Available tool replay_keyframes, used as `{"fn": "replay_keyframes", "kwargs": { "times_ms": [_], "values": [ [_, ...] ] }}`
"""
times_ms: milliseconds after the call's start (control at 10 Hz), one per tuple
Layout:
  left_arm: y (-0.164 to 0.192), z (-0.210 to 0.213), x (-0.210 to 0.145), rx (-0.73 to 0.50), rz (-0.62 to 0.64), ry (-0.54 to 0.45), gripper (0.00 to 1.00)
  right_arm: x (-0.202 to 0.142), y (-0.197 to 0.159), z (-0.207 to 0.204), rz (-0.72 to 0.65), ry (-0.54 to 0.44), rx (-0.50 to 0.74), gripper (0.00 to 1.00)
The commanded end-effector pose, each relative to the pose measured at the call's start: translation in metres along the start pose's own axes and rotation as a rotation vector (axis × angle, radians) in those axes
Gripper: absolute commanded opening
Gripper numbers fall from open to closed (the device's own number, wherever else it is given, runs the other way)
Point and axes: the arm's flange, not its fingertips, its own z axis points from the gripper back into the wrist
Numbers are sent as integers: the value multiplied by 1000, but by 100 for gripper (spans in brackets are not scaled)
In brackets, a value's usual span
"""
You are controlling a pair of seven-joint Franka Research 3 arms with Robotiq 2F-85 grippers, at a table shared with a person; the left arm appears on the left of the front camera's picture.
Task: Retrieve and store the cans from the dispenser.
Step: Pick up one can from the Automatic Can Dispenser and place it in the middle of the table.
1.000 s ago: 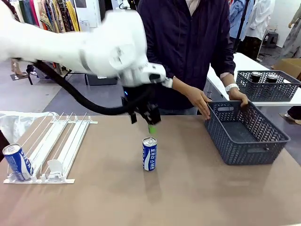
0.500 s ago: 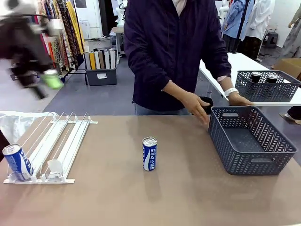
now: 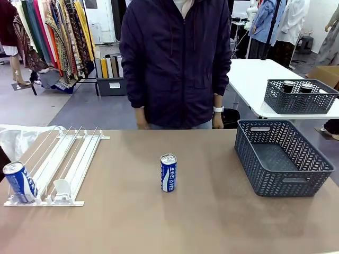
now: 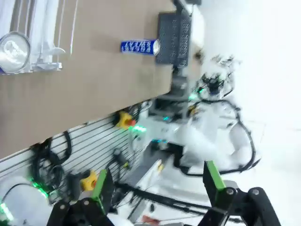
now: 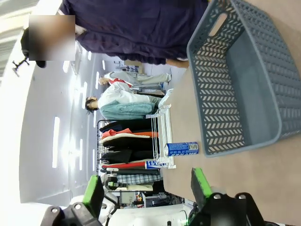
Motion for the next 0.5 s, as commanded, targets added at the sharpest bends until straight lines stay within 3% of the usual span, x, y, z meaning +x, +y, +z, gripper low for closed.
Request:
{"fn": "replay_keyframes", "kwargs": {
  "times_ms": [0, 400],
  "values": [
    [-28, -2, 8, 92, -52, 66, 100, 0, 3, 0, -2, 1, 8, 100],
    [-28, -2, 8, 92, -52, 66, 100, 0, 3, 0, -2, 1, 8, 100]
  ]
}}
